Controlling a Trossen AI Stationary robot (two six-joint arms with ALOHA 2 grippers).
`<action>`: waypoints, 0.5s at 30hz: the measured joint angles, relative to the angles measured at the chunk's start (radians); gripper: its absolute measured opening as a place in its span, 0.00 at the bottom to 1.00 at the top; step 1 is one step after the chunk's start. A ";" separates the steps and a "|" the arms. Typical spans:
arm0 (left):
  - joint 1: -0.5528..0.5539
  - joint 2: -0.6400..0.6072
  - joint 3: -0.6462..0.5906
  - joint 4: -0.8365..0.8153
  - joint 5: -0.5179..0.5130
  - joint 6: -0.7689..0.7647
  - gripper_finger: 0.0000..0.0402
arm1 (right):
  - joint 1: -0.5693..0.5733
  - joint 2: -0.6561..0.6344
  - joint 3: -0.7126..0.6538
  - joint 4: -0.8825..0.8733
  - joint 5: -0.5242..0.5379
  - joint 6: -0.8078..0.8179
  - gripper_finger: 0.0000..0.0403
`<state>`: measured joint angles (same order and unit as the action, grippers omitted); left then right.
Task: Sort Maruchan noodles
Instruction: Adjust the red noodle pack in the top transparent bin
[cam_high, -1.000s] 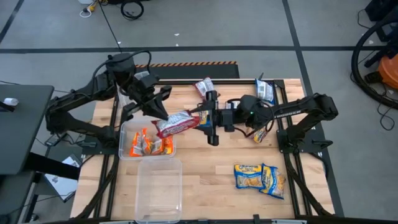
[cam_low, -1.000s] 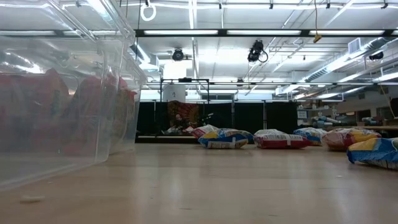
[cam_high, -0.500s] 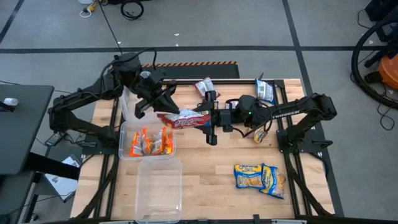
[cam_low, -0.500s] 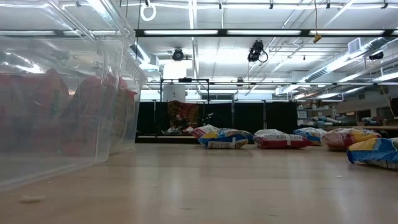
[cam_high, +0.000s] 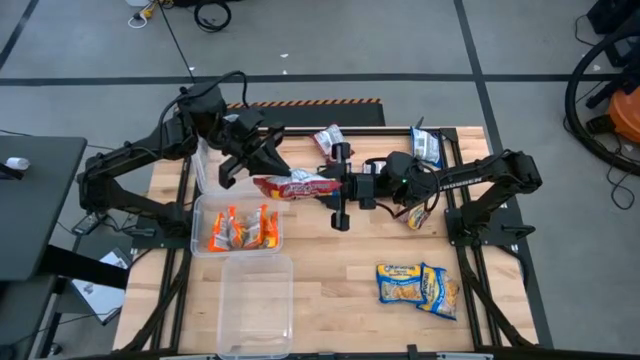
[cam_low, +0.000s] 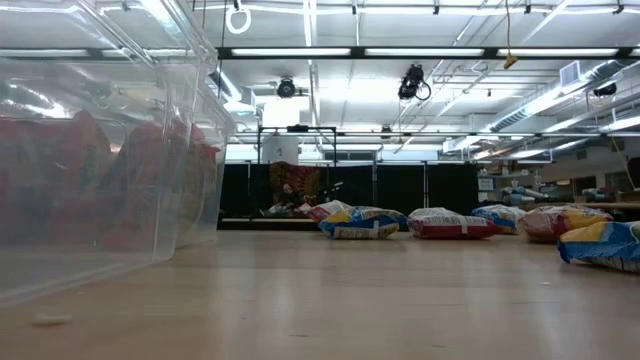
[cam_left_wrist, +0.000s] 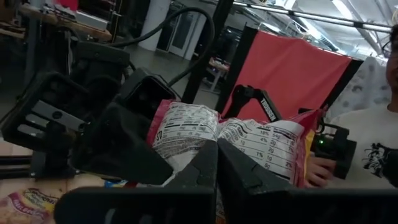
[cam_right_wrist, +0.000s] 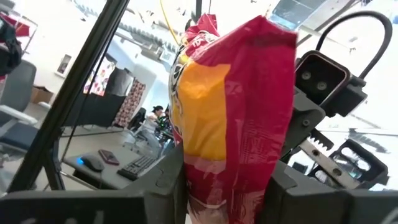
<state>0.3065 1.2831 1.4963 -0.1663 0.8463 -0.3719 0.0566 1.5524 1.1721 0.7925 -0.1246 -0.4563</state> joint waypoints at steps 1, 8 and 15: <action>0.002 0.000 0.000 -0.001 0.001 0.014 0.04 | 0.000 0.000 0.000 0.000 0.000 0.018 0.31; 0.066 -0.042 0.002 0.003 0.020 0.043 0.26 | 0.001 0.000 0.000 -0.006 0.000 0.064 0.34; 0.181 -0.111 0.002 0.015 0.090 0.064 0.56 | 0.002 0.000 0.000 0.000 0.085 0.160 0.32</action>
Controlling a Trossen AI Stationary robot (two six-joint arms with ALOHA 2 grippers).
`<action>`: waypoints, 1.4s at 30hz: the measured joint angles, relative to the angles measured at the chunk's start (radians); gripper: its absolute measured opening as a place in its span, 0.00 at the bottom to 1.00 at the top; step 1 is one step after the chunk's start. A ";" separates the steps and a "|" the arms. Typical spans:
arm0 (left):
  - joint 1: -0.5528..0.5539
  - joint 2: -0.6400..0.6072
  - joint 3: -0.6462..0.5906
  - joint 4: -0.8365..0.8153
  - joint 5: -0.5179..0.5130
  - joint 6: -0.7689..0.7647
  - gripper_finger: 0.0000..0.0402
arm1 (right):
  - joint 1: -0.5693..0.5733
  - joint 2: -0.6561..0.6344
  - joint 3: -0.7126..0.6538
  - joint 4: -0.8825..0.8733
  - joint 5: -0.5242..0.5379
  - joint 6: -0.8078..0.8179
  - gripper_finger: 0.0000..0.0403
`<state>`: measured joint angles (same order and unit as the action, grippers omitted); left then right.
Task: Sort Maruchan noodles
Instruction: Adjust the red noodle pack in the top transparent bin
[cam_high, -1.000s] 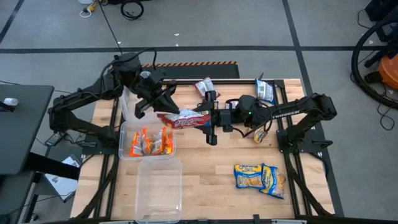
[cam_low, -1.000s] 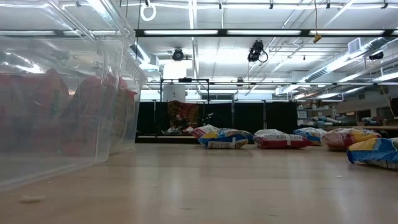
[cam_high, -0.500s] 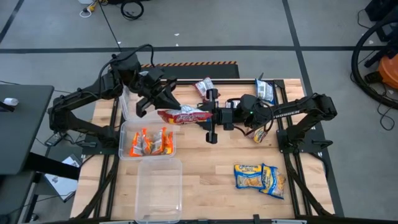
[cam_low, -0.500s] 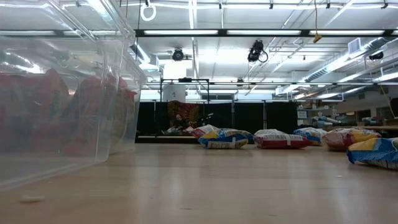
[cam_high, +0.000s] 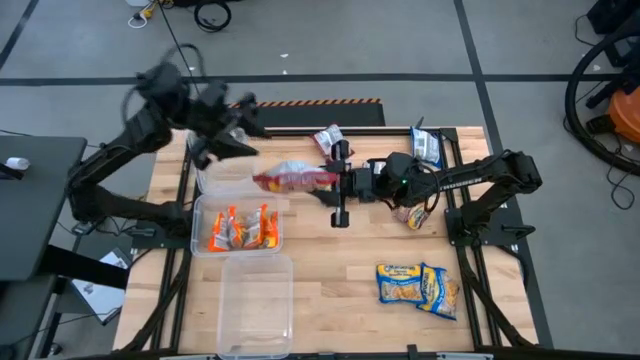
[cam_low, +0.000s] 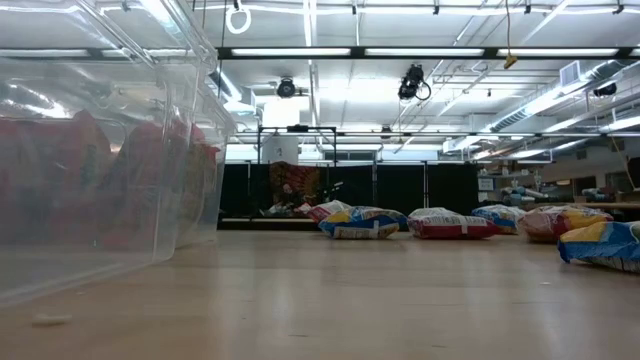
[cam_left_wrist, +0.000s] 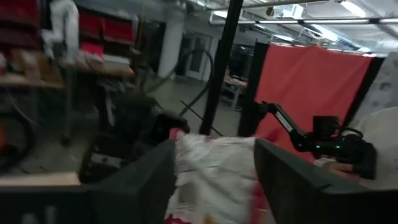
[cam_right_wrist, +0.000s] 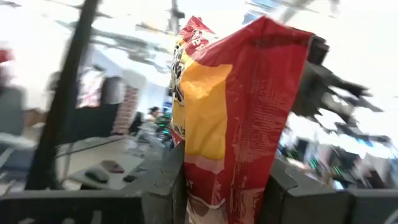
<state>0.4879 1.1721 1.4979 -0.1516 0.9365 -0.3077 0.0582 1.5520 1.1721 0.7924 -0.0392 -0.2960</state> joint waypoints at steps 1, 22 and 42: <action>0.015 -0.017 0.000 -0.001 0.011 0.011 0.60 | 0.000 0.000 0.000 0.003 0.036 0.027 0.32; 0.084 -0.043 0.000 -0.199 -0.198 0.268 0.73 | -0.048 -0.002 0.000 0.089 0.257 0.288 0.32; 0.031 0.085 0.000 -0.080 -0.144 0.184 0.48 | -0.080 -0.002 0.000 0.052 0.270 0.276 0.32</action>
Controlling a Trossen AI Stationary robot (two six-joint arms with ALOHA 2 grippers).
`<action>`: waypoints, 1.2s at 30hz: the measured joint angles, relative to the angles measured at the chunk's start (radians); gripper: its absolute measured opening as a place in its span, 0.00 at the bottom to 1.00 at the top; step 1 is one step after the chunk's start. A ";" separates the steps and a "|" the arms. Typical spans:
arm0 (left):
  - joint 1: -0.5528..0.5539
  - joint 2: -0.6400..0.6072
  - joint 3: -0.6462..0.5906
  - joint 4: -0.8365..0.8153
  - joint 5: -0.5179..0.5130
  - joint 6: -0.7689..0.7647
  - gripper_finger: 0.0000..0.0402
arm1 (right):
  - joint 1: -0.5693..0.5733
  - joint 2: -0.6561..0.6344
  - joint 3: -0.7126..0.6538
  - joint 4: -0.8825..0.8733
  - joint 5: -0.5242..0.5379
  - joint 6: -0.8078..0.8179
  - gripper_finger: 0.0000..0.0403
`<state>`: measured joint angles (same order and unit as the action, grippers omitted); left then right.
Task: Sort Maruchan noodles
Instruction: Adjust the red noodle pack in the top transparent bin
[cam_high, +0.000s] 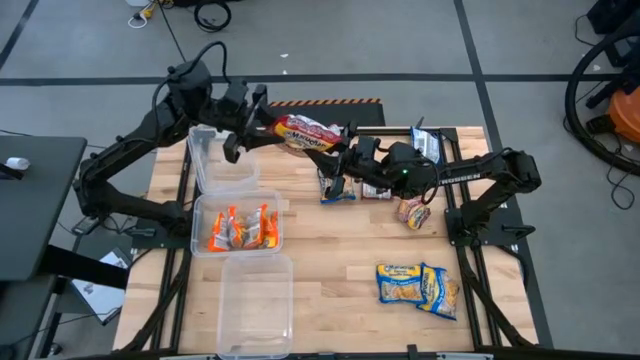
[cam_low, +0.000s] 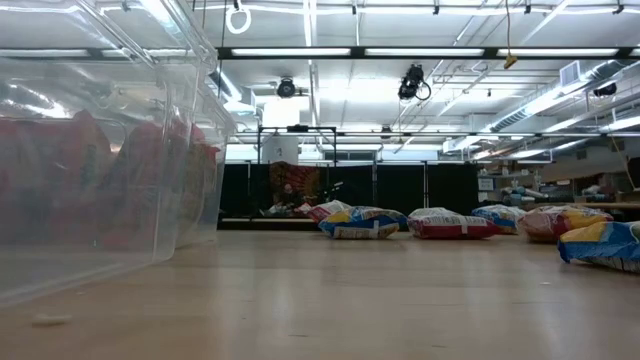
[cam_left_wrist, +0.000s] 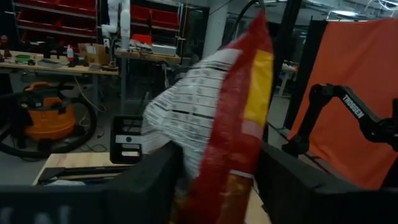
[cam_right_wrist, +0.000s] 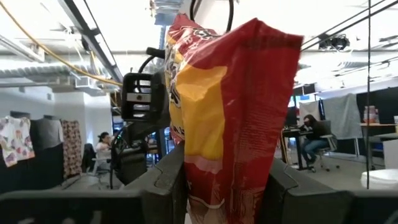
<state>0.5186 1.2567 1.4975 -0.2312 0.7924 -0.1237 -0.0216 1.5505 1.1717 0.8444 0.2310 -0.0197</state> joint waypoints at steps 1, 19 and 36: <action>0.000 0.000 0.000 0.001 0.000 0.000 0.44 | 0.000 0.000 0.000 0.000 0.000 0.000 0.32; 0.120 -0.025 0.010 -0.005 0.028 -0.025 0.20 | -0.002 0.000 0.000 -0.001 0.039 0.017 0.73; 0.355 -0.113 0.011 -0.134 0.131 0.005 0.20 | 0.006 0.000 0.000 -0.006 0.013 0.020 0.96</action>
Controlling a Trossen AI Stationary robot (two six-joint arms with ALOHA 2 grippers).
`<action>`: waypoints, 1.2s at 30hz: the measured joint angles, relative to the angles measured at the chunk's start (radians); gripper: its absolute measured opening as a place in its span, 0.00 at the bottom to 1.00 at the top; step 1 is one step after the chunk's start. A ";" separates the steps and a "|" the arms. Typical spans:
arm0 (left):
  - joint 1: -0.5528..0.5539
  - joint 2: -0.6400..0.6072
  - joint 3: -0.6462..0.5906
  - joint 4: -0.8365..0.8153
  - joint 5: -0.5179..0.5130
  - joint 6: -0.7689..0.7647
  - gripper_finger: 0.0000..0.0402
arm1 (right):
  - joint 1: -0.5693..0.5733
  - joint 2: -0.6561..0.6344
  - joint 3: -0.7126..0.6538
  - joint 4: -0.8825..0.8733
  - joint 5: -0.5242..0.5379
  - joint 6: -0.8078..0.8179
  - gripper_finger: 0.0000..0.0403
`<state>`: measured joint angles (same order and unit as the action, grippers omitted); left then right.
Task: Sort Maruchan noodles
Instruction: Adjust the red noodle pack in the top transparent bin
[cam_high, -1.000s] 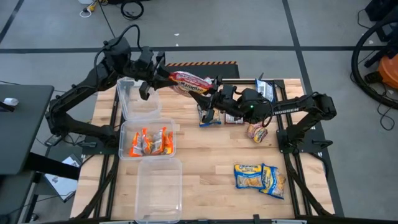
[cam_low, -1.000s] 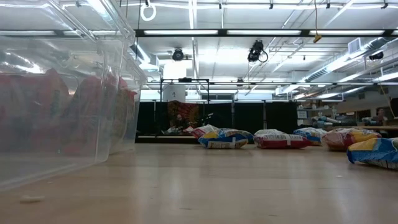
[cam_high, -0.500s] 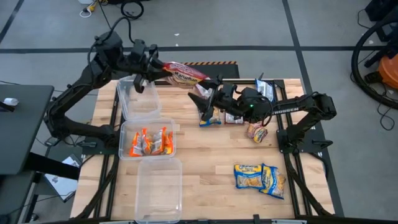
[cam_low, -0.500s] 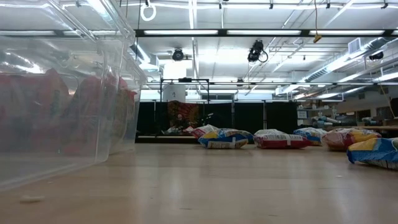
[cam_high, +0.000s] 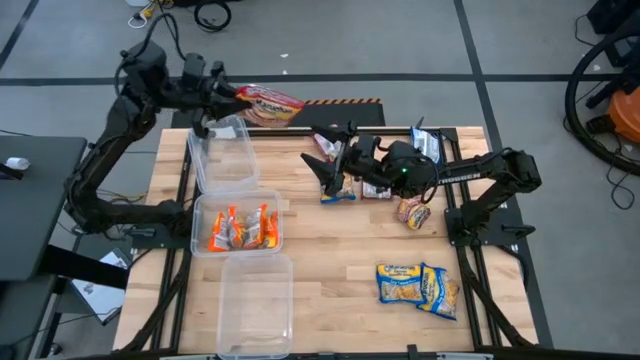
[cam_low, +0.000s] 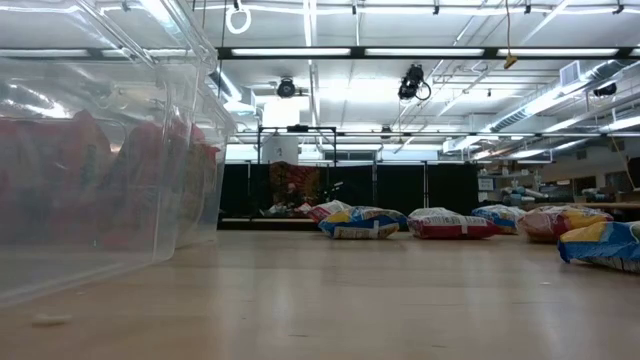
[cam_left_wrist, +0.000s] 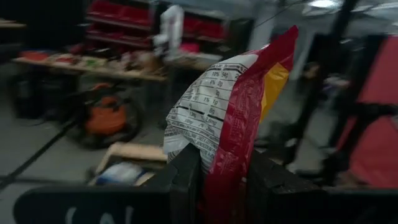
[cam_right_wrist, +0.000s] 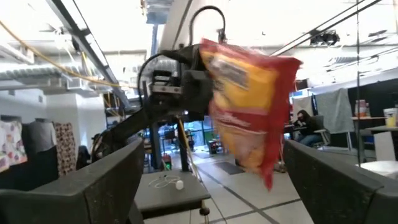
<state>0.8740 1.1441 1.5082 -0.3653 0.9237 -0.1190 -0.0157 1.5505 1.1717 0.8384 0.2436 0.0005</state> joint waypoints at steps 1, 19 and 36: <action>0.028 -0.011 0.000 -0.042 -0.002 0.030 0.20 | 0.002 0.000 0.000 -0.009 0.003 0.000 0.96; 0.157 -0.001 -0.090 -0.932 -0.747 0.536 0.19 | -0.002 0.000 0.000 -0.189 0.027 0.086 0.93; -0.047 -0.001 -0.660 -0.618 -0.748 0.527 0.18 | 0.022 0.000 0.000 -0.210 0.024 0.087 0.93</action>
<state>0.8268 1.1431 0.8479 -0.9835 0.1762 0.4077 0.0058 1.5505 1.1717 0.6281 0.2676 0.0878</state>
